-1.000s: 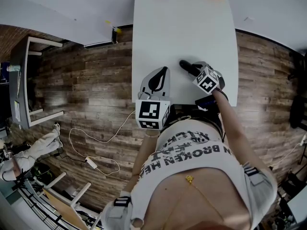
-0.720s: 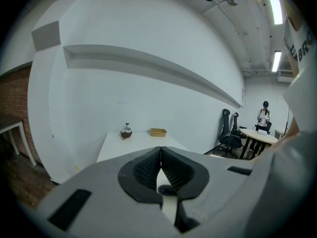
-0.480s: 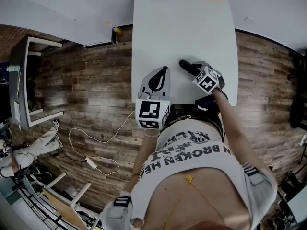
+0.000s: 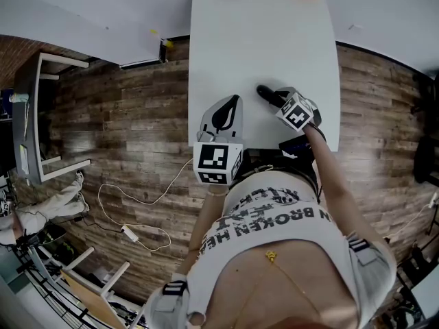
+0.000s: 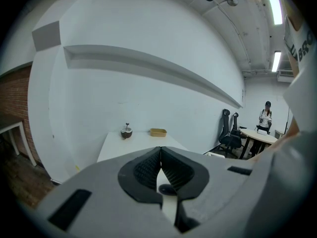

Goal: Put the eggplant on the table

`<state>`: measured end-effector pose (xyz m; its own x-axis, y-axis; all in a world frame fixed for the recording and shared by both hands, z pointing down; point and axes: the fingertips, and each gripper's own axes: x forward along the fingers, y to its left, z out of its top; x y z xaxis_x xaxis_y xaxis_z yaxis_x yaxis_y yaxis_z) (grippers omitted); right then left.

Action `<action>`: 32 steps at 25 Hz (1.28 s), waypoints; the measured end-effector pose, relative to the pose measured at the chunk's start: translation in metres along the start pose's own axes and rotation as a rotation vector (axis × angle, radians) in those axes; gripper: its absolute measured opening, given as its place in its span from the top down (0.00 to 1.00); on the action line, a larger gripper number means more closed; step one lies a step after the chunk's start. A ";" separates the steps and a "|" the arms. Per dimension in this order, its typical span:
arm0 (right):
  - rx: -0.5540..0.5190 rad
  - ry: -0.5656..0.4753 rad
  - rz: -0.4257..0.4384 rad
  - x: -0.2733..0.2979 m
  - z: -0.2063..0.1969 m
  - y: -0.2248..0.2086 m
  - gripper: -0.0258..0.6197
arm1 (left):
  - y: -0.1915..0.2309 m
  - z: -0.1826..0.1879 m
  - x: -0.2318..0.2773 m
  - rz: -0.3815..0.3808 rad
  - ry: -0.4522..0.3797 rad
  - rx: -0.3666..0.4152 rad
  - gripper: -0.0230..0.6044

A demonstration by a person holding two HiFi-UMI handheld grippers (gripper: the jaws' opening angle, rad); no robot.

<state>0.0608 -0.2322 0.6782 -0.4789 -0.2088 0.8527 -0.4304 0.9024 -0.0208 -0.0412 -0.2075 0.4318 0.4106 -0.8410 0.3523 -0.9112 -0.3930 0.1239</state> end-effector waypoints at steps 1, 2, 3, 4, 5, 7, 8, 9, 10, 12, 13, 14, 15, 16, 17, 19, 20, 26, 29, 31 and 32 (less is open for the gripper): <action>0.002 0.001 0.000 0.000 0.000 0.000 0.69 | 0.000 0.000 0.000 0.000 0.000 0.000 0.95; 0.002 0.002 -0.001 -0.001 0.000 -0.001 0.69 | 0.000 0.001 0.000 -0.001 0.000 0.000 0.95; 0.002 0.004 -0.002 -0.001 0.000 -0.001 0.69 | 0.000 0.001 0.000 -0.001 0.001 -0.001 0.95; 0.001 0.006 -0.002 -0.001 0.000 -0.001 0.69 | -0.001 0.002 0.000 -0.002 0.001 -0.001 0.95; 0.000 0.007 -0.003 -0.001 0.000 -0.001 0.68 | -0.001 0.001 0.000 -0.003 0.002 -0.001 0.95; -0.001 0.008 -0.004 -0.001 0.000 -0.002 0.67 | -0.001 0.000 0.001 -0.006 0.005 0.001 0.95; 0.000 0.008 -0.004 -0.001 0.000 -0.002 0.67 | -0.001 0.000 0.001 -0.007 0.005 0.002 0.95; 0.001 0.008 -0.005 -0.002 0.000 -0.003 0.67 | -0.002 0.000 0.001 -0.008 0.003 0.003 0.95; 0.004 0.007 -0.005 -0.002 0.000 -0.003 0.66 | -0.002 0.000 0.000 -0.009 0.002 0.004 0.95; 0.013 0.003 -0.002 -0.004 0.001 -0.002 0.66 | -0.003 0.001 -0.001 -0.011 0.001 0.005 0.95; 0.019 0.000 0.002 -0.005 0.001 -0.002 0.65 | -0.003 0.001 -0.001 -0.011 0.001 0.005 0.95; 0.026 -0.004 0.005 -0.006 0.002 -0.002 0.65 | -0.003 0.001 -0.001 -0.012 0.000 0.006 0.95; 0.032 -0.009 0.005 -0.007 0.002 -0.003 0.64 | -0.004 0.001 -0.001 -0.012 0.000 0.007 0.95; 0.037 -0.014 0.003 -0.009 0.002 -0.005 0.64 | -0.004 0.001 0.000 -0.013 0.000 0.007 0.95; 0.042 -0.020 0.002 -0.010 0.003 -0.006 0.64 | -0.005 0.001 0.000 -0.014 0.001 0.008 0.95; 0.051 -0.032 0.002 -0.012 0.007 -0.007 0.64 | -0.005 0.002 0.001 -0.015 0.000 0.007 0.95; 0.054 -0.036 0.003 -0.013 0.008 -0.007 0.64 | -0.005 0.002 0.001 -0.016 -0.001 0.007 0.95; 0.055 -0.046 0.006 -0.017 0.009 -0.003 0.63 | -0.008 0.001 0.000 -0.023 -0.002 0.010 0.95; 0.047 -0.043 0.009 -0.019 0.010 -0.002 0.62 | -0.009 0.002 -0.001 -0.025 -0.002 0.010 0.95; 0.042 -0.040 0.014 -0.020 0.009 0.000 0.62 | -0.009 0.003 -0.001 -0.027 -0.005 0.014 0.95; 0.042 -0.041 0.016 -0.021 0.009 0.000 0.62 | -0.010 0.003 -0.002 -0.028 -0.006 0.016 0.95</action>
<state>0.0639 -0.2308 0.6558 -0.5165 -0.2103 0.8301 -0.4534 0.8895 -0.0568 -0.0326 -0.2033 0.4272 0.4363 -0.8317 0.3434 -0.8986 -0.4223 0.1190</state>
